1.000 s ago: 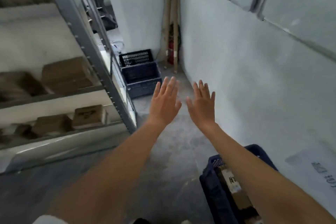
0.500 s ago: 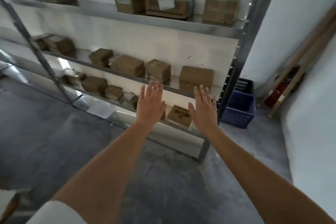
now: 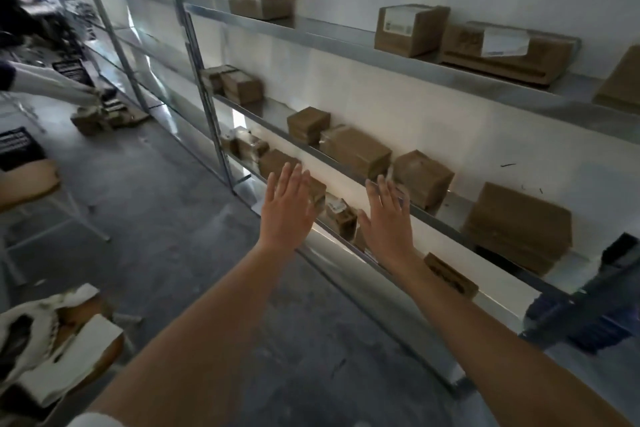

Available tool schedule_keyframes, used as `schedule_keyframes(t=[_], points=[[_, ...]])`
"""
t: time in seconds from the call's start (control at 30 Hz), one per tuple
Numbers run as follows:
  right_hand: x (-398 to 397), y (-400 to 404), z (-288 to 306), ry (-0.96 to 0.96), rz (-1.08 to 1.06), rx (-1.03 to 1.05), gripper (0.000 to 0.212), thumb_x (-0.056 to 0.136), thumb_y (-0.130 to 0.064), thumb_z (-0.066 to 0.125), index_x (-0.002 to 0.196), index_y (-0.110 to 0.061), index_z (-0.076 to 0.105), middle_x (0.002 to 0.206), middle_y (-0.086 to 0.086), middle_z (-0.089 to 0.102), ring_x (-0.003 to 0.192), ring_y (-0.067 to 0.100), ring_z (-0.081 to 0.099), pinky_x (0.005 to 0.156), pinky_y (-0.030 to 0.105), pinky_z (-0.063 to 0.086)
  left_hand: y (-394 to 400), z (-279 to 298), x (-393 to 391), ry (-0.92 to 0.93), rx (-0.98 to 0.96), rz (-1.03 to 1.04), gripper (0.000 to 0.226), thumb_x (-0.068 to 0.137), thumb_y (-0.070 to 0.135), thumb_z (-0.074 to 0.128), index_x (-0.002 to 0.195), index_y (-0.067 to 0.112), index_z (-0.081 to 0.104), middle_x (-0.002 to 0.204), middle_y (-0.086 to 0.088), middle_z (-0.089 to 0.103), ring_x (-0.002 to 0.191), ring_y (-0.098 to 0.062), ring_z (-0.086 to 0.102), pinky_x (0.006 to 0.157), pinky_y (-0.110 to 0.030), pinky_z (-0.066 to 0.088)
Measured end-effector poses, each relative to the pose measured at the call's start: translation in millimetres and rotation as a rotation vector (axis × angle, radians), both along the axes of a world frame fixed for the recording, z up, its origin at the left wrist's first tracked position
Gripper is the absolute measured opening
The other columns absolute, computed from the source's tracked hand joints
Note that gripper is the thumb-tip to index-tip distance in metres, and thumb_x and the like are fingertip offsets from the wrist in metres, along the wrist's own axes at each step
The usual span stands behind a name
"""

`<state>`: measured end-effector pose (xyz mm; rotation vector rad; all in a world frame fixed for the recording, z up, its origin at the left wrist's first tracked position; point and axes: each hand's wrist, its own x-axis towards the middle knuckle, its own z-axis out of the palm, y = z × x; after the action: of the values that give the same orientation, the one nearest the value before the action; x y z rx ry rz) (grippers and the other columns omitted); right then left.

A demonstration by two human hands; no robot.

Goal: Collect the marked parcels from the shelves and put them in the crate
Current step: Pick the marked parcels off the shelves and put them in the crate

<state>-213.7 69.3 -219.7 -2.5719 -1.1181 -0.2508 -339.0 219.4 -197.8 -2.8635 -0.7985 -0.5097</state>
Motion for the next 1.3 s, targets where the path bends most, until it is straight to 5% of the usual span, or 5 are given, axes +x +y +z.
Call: schedule_keyframes(t=[0.13,0.7,0.8,1.0,1.3], points=[[30.6,60.4,-3.0,0.025,0.074,-0.011,0.061,0.102,-0.04,0.035,0.154,-0.02,0.011,0.163,0.005,0.004,0.15,0.022,-0.001,0.121,0.047,0.008,47.4,-3.4,25.6,-0.012,0.015,0.032,0.062,0.097,0.036,0.038,0.151,0.011,0.021,0.159,-0.008,0.019,0.148,-0.025,0.008,0.121,-0.045,0.001],[209.4,286.2,-11.8,0.021,0.165,0.034,0.061,0.102,-0.037,0.036,0.155,-0.017,0.013,0.163,0.008,0.005,0.15,0.023,-0.001,0.121,0.042,0.001,266.6,-16.9,221.9,0.079,0.0,0.021,0.062,0.101,0.037,0.027,0.152,0.009,0.01,0.161,-0.01,0.008,0.149,-0.026,-0.001,0.121,-0.046,0.002],[229.7,327.9,-28.0,0.073,0.133,0.002,0.062,0.102,-0.038,0.037,0.155,-0.018,0.012,0.163,0.006,0.002,0.15,0.024,-0.004,0.119,0.041,-0.006,315.9,-34.5,249.5,0.106,-0.003,-0.027,0.062,0.099,0.039,0.026,0.152,0.009,0.012,0.16,-0.011,0.01,0.149,-0.027,0.001,0.12,-0.048,0.006],[278.8,426.1,-59.5,0.159,0.004,0.122,0.061,0.102,-0.035,0.038,0.155,-0.021,0.012,0.163,0.004,0.001,0.15,0.021,-0.003,0.122,0.041,0.01,439.4,-64.8,334.7,0.172,-0.025,-0.118,0.066,0.096,0.046,0.008,0.152,0.012,0.014,0.16,-0.01,0.011,0.149,-0.027,0.003,0.121,-0.047,0.005],[278.7,529.2,-109.7,0.278,-0.282,0.231,0.061,0.102,-0.038,0.037,0.155,-0.021,0.012,0.162,-0.001,-0.005,0.149,0.017,-0.01,0.122,0.04,0.006,552.9,-95.2,404.7,0.229,-0.065,-0.403,0.062,0.1,0.046,0.024,0.153,0.015,0.015,0.161,-0.007,0.012,0.149,-0.024,0.004,0.121,-0.044,0.004]])
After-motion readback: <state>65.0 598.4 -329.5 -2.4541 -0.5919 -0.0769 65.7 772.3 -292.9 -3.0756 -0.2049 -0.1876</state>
